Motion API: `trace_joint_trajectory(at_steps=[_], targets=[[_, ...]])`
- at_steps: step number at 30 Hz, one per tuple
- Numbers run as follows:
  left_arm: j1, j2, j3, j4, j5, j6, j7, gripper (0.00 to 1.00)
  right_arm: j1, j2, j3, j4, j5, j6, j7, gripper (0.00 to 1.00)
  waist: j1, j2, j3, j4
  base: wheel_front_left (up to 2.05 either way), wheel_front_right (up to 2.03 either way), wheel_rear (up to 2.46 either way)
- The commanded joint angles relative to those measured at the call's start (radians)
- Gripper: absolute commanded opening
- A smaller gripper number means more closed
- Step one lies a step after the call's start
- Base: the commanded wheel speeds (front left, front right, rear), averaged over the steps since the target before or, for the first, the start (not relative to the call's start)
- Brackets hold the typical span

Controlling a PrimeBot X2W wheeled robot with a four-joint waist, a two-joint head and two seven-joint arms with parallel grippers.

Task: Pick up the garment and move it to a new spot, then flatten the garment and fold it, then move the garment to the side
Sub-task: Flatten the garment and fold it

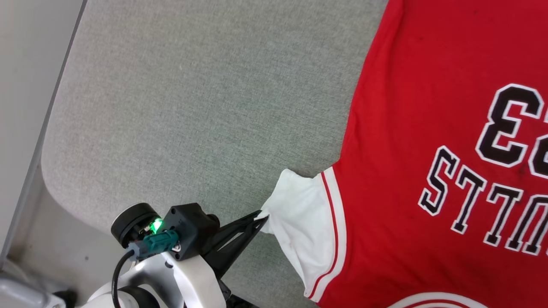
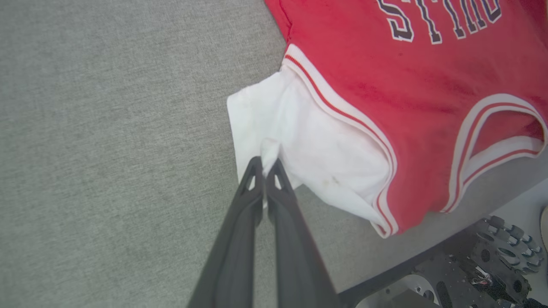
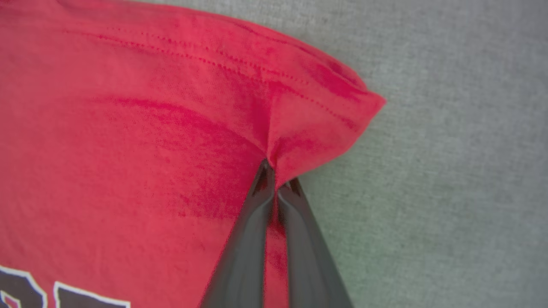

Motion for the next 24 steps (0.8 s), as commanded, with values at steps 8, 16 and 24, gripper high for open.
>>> trace_joint_trajectory(at_steps=[8,16,24], targets=[[0.034,0.009,0.005,0.028,-0.022,0.032,0.007,0.00,0.176,-0.005,0.035,0.040,0.036,-0.001,-0.038,0.00,0.0000,0.0000,-0.141,-0.092,0.00,0.00,0.00],[0.083,0.028,0.007,0.054,-0.028,0.068,0.013,0.00,0.359,0.016,0.066,0.012,0.115,-0.001,-0.086,0.00,0.0000,0.0000,-0.290,-0.182,0.00,0.00,0.00],[0.151,0.036,0.020,0.083,-0.060,0.113,-0.012,0.00,0.587,0.025,0.090,-0.044,0.211,-0.001,-0.140,0.00,0.0000,0.0000,-0.420,-0.274,0.00,0.00,0.00]])
